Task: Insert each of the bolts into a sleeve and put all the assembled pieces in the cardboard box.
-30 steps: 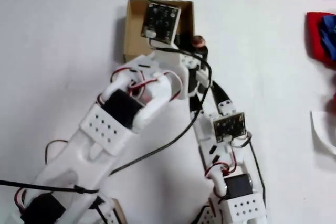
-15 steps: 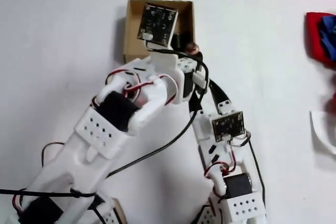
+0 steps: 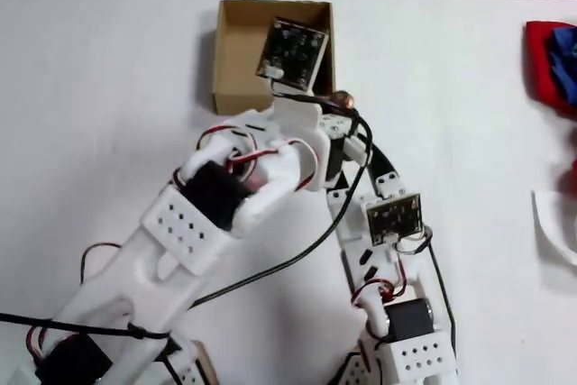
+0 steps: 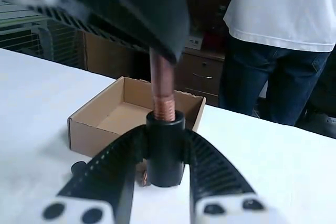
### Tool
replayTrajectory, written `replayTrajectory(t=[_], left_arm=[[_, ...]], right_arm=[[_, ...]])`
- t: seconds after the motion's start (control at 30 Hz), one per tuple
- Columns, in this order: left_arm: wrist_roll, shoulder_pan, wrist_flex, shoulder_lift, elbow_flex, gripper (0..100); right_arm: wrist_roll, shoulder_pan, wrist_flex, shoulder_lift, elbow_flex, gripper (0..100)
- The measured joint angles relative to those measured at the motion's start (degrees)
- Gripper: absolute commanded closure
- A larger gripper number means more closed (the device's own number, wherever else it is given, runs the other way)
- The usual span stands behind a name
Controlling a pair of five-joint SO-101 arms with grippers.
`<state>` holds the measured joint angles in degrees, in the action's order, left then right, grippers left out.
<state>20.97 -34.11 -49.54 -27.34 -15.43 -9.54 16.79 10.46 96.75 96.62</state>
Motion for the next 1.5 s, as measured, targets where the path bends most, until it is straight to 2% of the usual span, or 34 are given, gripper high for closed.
replayTrajectory(t=[0.17,0.33,0.43,0.77,0.87,1.03,1.17,1.27,1.37,1.43,1.5], left_arm=[[0.00,0.00,1.05,0.00,-4.66,95],[0.00,0.62,4.04,-0.18,-10.20,76],[0.00,2.55,3.60,-0.26,-10.46,70],[0.09,2.81,2.99,-7.56,-10.73,70],[0.09,5.01,1.32,-10.37,-10.73,70],[0.09,15.91,0.88,-11.60,-11.34,69],[-0.26,26.64,-3.34,-11.69,-14.86,69],[-6.95,32.97,-4.40,-11.69,-20.04,69],[-17.14,40.18,-4.22,-11.69,-25.76,69],[-23.03,45.98,-2.20,-11.69,-30.33,69],[-25.58,51.16,1.58,-11.69,-35.60,69]], right_arm=[[0.00,0.18,0.00,0.00,0.00,97.4],[0.00,0.09,0.09,-0.18,0.00,97.4],[0.00,-0.26,0.09,-0.18,0.00,97.4],[0.00,0.09,1.05,-0.09,0.00,97.4],[0.00,-0.18,1.49,-0.09,0.00,97.5],[3.69,-0.18,3.78,-0.44,-0.88,97.5],[6.42,-1.67,7.74,-5.80,-7.74,97.5],[7.65,-1.41,8.53,-14.59,-17.23,97.5],[8.09,-1.76,8.53,-27.87,-28.40,97.5],[9.41,-1.85,9.23,-38.51,-36.57,97.5],[10.99,-1.85,11.25,-50.02,-45.71,97.5]])
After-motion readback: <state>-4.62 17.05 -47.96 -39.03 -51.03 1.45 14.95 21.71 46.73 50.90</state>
